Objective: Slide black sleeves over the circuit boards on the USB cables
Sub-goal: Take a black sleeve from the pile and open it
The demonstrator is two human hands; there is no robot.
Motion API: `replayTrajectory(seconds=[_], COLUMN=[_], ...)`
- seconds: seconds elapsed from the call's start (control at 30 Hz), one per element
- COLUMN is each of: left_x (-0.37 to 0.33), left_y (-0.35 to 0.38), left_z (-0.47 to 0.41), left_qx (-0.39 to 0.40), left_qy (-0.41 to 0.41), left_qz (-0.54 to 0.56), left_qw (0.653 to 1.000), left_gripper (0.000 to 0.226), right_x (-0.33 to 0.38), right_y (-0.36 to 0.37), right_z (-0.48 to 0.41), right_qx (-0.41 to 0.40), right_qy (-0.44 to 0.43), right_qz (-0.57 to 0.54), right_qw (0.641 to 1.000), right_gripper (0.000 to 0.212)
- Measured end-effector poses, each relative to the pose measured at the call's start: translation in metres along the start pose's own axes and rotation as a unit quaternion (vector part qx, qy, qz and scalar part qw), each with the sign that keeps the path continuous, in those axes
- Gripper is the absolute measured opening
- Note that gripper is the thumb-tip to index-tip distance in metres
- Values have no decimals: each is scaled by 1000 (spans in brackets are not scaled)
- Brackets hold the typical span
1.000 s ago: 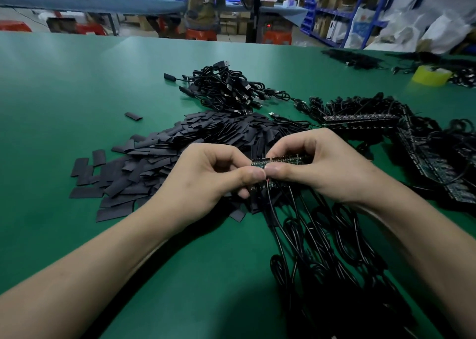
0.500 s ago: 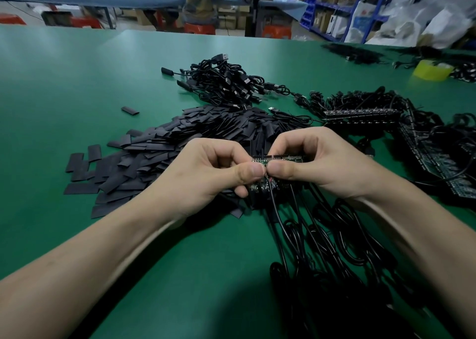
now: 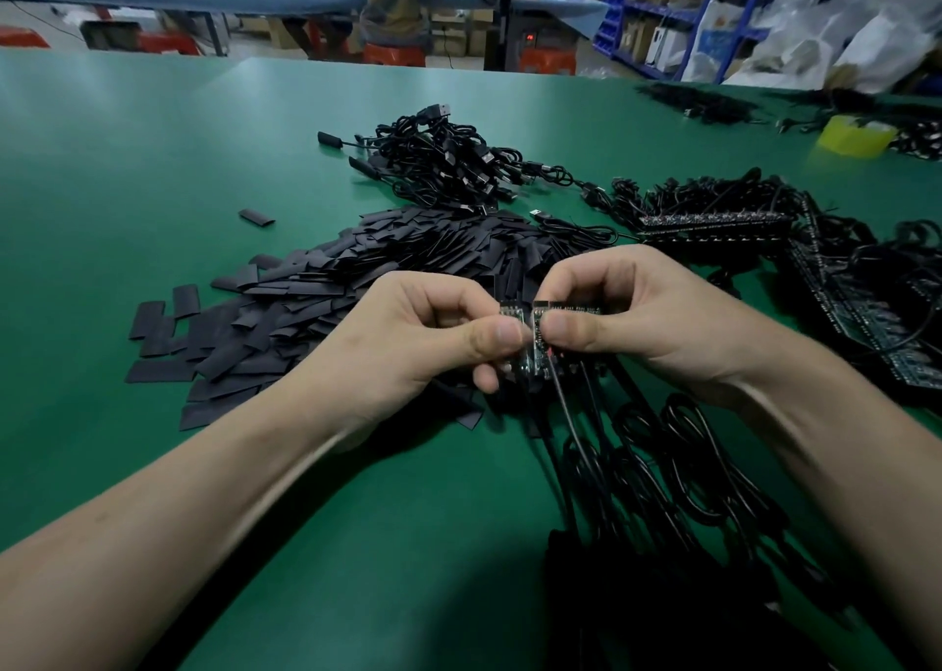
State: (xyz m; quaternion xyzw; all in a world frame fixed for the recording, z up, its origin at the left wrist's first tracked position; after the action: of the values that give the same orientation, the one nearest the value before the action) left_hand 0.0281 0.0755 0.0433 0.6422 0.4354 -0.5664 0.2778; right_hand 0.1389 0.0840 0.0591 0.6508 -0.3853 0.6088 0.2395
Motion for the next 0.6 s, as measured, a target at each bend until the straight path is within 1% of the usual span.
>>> replayTrajectory(seconds=[0.1, 0.2, 0.23, 0.3, 0.33, 0.4, 0.47, 0.5, 0.57, 0.6], left_x=[-1, -6, -8, -13, -15, -17, -18, -19, -21, -21], left_y=[-17, -31, -33, -34, -35, -41, -45, -45, -45, -45], left_z=[0, 3, 3, 3, 4, 5, 6, 6, 4, 3], left_qx=[-59, -111, -121, -138, -150, -177, -190, -189, -167, -143], left_qy=[5, 31, 42, 66, 77, 93, 98, 100, 97, 94], left_qz=[-3, -22, -34, -75, -94, -130, -162, -177, -217, -245], left_qw=[998, 993, 991, 985, 981, 971, 963, 961, 957, 954], left_gripper=[15, 13, 11, 10, 11, 16, 15, 14, 16, 21], right_x=[-1, -3, 0, 13, 18, 16, 6, 2, 0, 1], right_y=[-30, -70, -79, -76, -63, -27, 4, 13, 20, 18], right_z=[9, 26, 29, 24, 17, 2, -6, -9, -9, -7], right_qx=[-19, -67, -91, -123, -116, -70, -39, -34, -37, -46], right_qy=[49, 127, 135, 103, 81, 54, 48, 45, 35, 29], right_qz=[97, 230, 274, 331, 336, 315, 300, 280, 198, 146], right_qw=[994, 962, 948, 930, 931, 945, 952, 958, 979, 988], right_gripper=[6, 26, 31, 37, 37, 35, 36, 32, 22, 22])
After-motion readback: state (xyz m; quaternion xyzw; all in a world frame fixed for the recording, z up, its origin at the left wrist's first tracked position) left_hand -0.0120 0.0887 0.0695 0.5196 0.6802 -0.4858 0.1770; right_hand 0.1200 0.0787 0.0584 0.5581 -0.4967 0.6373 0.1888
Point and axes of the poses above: each hand's wrist, its own z-axis away from the middle knuckle, its own y-axis out of the palm, x = y × z, the point moved 10 cm from there along -z, towards the middle knuckle, and after that the axes turned 8 degrees about -z, right-handed, at the moved point
